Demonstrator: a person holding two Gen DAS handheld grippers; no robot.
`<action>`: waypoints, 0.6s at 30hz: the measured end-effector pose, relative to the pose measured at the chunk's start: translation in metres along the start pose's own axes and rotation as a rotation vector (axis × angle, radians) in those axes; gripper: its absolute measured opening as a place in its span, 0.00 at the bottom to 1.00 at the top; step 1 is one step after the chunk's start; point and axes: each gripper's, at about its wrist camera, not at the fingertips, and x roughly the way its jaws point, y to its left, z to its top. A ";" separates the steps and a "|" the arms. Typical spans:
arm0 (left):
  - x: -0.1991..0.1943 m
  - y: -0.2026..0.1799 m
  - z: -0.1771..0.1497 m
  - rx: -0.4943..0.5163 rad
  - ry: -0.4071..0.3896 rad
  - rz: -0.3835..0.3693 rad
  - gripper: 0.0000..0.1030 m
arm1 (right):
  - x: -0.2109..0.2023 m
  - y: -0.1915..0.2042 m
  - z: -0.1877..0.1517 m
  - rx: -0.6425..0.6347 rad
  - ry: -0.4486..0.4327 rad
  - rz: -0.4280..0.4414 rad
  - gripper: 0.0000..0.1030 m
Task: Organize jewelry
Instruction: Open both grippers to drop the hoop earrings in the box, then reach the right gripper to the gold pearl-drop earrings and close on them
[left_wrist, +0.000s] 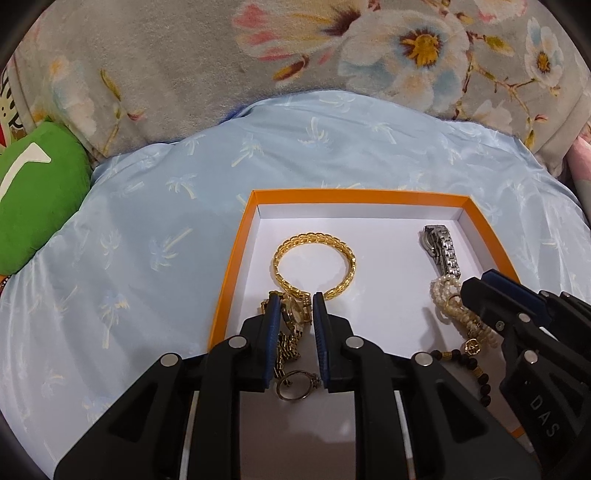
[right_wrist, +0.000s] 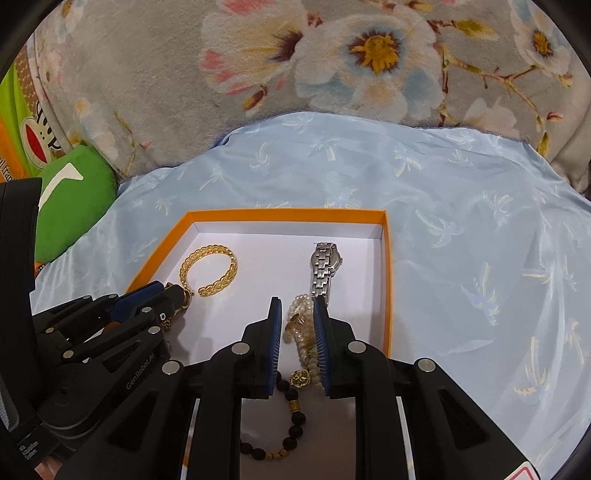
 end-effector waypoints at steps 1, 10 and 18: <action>0.000 0.000 0.000 -0.001 0.000 -0.001 0.18 | 0.000 0.000 0.000 -0.001 -0.003 -0.001 0.19; -0.016 0.005 0.002 -0.028 -0.056 0.013 0.41 | -0.016 -0.002 0.001 0.010 -0.050 0.004 0.20; -0.066 0.021 -0.027 -0.066 -0.067 -0.007 0.42 | -0.075 0.004 -0.036 -0.030 -0.066 -0.003 0.26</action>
